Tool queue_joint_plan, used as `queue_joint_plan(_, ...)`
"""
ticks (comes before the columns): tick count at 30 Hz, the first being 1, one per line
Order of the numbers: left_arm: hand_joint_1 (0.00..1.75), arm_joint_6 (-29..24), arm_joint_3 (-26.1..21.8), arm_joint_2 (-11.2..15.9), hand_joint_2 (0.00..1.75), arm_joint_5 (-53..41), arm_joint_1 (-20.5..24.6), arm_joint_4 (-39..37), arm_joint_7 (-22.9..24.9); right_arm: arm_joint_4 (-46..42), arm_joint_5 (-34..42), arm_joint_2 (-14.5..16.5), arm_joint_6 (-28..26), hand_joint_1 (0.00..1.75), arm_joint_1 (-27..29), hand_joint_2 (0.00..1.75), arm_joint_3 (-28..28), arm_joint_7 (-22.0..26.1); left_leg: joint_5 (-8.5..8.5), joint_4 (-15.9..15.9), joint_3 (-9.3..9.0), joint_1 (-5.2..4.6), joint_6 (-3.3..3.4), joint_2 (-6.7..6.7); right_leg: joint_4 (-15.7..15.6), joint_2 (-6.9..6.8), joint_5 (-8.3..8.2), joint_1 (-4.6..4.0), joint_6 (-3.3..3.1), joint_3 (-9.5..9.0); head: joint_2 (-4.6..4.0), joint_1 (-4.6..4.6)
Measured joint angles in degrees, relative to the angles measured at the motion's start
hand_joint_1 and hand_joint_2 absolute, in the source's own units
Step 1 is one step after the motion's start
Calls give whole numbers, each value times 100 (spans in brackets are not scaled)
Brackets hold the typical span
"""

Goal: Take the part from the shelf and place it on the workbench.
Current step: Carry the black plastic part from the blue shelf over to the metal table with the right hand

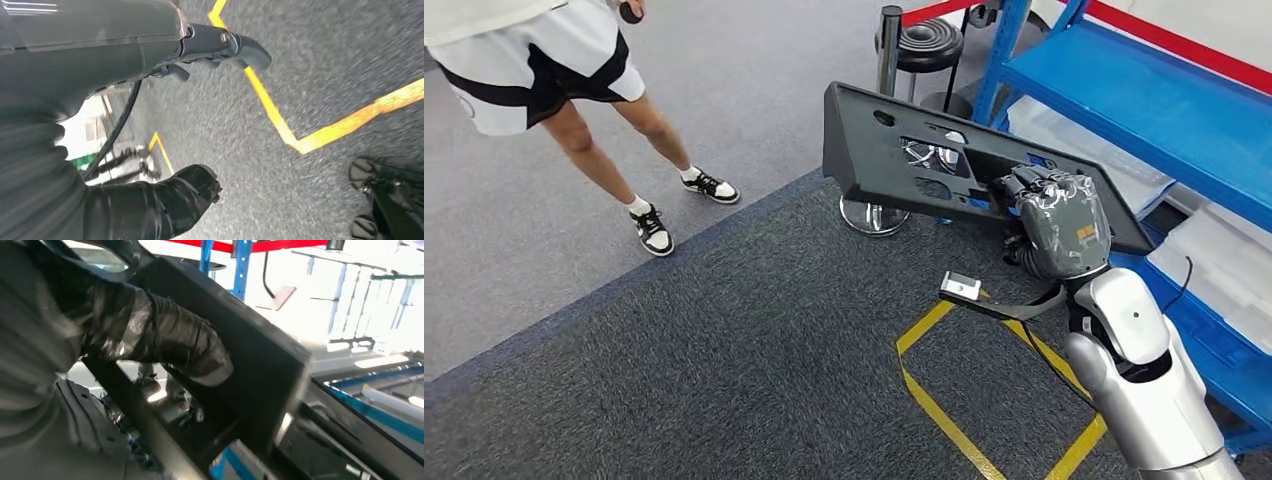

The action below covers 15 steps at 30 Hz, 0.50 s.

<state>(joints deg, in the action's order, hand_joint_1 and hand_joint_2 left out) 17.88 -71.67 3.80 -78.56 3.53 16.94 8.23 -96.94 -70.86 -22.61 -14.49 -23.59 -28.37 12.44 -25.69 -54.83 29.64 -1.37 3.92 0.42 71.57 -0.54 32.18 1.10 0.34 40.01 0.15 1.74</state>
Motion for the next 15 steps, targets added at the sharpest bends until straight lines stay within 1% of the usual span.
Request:
queue_joint_plan(1,0,3,-6,-4,175,-1,-7,0,-2,1,0,-2,-1,175,1,175,-10,-3,8,-46,52,1,-3,-80,227,31,69,3,18,78,0,1)
queue_joint_plan(2,0,7,-10,-12,175,-3,-15,0,-8,2,0,-3,-1,175,1,175,-23,-3,10,-104,105,4,-9,-166,270,42,34,8,32,69,0,1)
queue_joint_plan(3,0,11,-14,-19,175,-8,-19,0,-18,2,0,-3,-2,175,-1,175,-35,-5,3,-171,153,11,-20,-253,100,54,-100,14,42,-42,0,1)
queue_joint_plan(4,0,15,-16,-27,175,-15,-22,0,-34,2,0,-3,-2,175,-6,175,-45,-9,-13,-247,198,21,-38,-337,-236,102,-275,27,47,-226,0,0)
queue_joint_plan(5,0,19,-17,-33,175,-30,-27,0,-58,3,0,-4,-2,175,-14,175,-57,-15,-34,-325,254,26,-64,-417,-555,221,-389,42,48,-398,0,-1)
queue_joint_plan(6,0,21,-16,-34,175,-49,-26,0,-83,1,1,-8,-2,175,-22,175,-67,-23,-51,-411,320,33,-91,-491,-807,343,-449,59,45,-520,1,3)
queue_joint_plan(7,0,25,-15,-34,175,-68,-26,0,-107,-2,1,-13,-2,175,-24,175,-77,-31,-57,-475,386,43,-122,-554,-947,439,-452,66,40,-574,1,4)
queue_joint_plan(8,0,32,-14,-32,175,-92,-34,0,-128,-3,2,-18,0,175,-31,175,-88,-37,-50,-511,447,54,-155,-620,-968,482,-419,59,28,-571,1,4)
queue_joint_plan(9,0,44,-12,-25,175,-113,-44,0,-144,-8,4,-22,0,175,-43,175,-97,-40,-35,-530,490,65,-189,-686,-992,438,-428,57,7,-565,1,3)
queue_joint_plan(10,0,57,-10,-14,175,-135,-61,0,-157,-9,5,-23,2,175,-60,175,-105,-42,-29,-534,518,76,-221,-717,-1009,367,-443,57,-21,-566,0,-1)
queue_joint_plan(11,0,72,-7,-7,175,-158,-76,-1,-167,-11,7,-23,2,175,-82,175,-110,-42,-61,-583,554,73,-258,-662,-1034,299,-459,63,-55,-579,0,7)
queue_joint_plan(12,0,82,-3,1,175,-173,-81,-2,-174,-13,9,-23,2,175,-102,175,-112,-46,-149,-725,627,73,-298,-540,-1061,226,-476,76,-85,-590,0,16)
queue_joint_plan(13,0,87,3,3,175,-186,-82,-3,-179,-14,11,-24,2,175,-118,175,-112,-50,-295,-980,749,85,-338,-379,-1076,151,-485,78,-103,-598,0,27)
queue_joint_plan(14,0,91,11,-1,175,-195,-81,-4,-182,-15,12,-27,2,175,-126,175,-112,-54,-470,-1326,915,102,-382,-227,-1083,76,-487,73,-113,-599,0,35)
queue_joint_plan(15,0,89,17,-1,175,-204,-80,-4,-184,-15,13,-30,3,175,-134,175,-113,-57,-624,-1694,1096,132,-419,-146,-1082,-5,-487,69,-115,-595,0,36)
